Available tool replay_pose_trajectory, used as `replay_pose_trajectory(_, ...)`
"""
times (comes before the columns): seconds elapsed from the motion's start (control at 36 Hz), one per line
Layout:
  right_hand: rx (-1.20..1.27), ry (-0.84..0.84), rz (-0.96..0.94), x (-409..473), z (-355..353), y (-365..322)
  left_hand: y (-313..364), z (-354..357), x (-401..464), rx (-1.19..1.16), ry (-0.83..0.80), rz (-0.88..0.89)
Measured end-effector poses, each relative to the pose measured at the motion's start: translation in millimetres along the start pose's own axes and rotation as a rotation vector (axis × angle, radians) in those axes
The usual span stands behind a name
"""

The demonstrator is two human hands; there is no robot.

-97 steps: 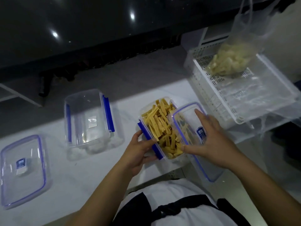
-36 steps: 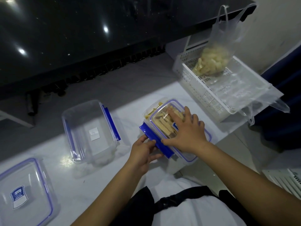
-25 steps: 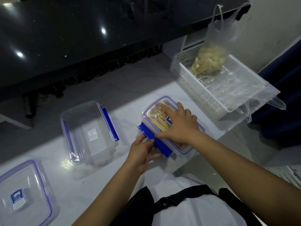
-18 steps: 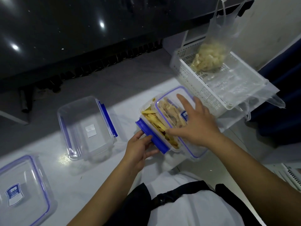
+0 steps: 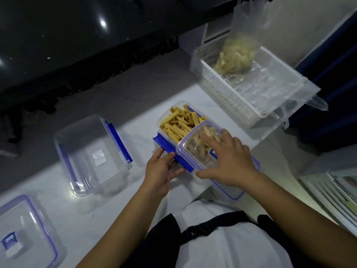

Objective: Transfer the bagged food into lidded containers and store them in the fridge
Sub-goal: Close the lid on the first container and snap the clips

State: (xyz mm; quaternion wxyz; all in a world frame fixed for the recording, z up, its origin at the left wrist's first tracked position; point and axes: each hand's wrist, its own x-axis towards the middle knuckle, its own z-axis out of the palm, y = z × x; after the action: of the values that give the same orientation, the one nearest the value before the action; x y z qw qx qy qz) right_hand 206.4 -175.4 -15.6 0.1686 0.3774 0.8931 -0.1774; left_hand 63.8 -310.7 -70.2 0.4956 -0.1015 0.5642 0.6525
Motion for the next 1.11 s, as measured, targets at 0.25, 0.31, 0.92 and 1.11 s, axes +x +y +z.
replay_pose_trajectory(0.25, 0.100, 0.026, -0.008, -14.7, -26.7, 18.1, -0.4, -2.4, -0.9, -0.025, -0.031, -0.020)
replay_pose_trajectory(0.31, 0.120, 0.091, -0.012, -11.2, -34.2, 16.7, -0.4, -2.0, -1.8, -0.028, -0.026, -0.020)
replay_pose_trajectory(0.92, -0.101, 0.185, -0.123, 79.8, 16.6, -37.3, 5.3, -3.8, -6.8, 0.016, 0.048, 0.047)
replay_pose_trajectory(1.11, -0.094, 0.214, -0.125, 83.2, 21.3, -40.9, 3.9, -3.8, -4.0, 0.089, 0.063, 0.123)
